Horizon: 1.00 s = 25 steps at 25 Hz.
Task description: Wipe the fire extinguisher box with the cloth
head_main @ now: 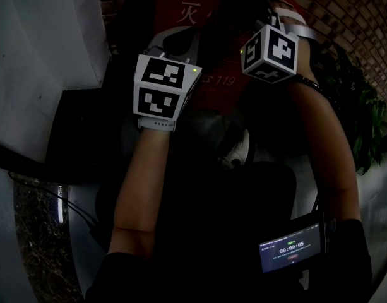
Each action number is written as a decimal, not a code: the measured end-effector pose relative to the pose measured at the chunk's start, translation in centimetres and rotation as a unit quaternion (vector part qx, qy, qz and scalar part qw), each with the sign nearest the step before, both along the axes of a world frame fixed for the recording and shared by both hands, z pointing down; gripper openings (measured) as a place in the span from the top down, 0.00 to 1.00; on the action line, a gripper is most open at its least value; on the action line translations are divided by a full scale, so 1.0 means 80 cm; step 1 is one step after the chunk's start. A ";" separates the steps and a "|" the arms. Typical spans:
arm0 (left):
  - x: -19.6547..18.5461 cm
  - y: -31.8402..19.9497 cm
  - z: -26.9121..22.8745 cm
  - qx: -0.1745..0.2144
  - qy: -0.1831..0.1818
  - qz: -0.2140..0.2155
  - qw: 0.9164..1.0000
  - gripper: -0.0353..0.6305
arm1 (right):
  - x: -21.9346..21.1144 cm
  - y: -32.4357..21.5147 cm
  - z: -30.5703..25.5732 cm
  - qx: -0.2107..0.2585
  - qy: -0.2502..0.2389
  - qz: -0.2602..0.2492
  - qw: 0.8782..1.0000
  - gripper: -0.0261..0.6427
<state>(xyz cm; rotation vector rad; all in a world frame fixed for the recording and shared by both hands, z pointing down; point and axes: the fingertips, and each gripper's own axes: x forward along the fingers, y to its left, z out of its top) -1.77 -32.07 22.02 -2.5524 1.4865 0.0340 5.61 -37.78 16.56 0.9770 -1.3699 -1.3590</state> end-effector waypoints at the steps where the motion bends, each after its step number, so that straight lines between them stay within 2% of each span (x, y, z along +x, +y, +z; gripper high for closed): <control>1: 0.001 0.000 0.001 -0.001 -0.002 0.001 1.000 0.94 | 0.009 -0.001 0.000 -0.001 -0.001 0.005 1.000 0.92; 10: 0.011 -0.003 0.016 -0.014 -0.013 0.004 1.000 0.94 | 0.107 -0.011 0.000 -0.001 -0.007 0.063 0.998 0.92; 18: 0.018 -0.004 0.025 -0.021 -0.025 0.001 0.999 0.94 | 0.155 -0.016 0.001 -0.006 -0.006 0.097 0.995 0.92; 25: 0.016 -0.001 0.032 -0.039 -0.019 -0.002 0.999 0.94 | 0.182 -0.017 -0.001 -0.007 -0.002 0.120 0.993 0.92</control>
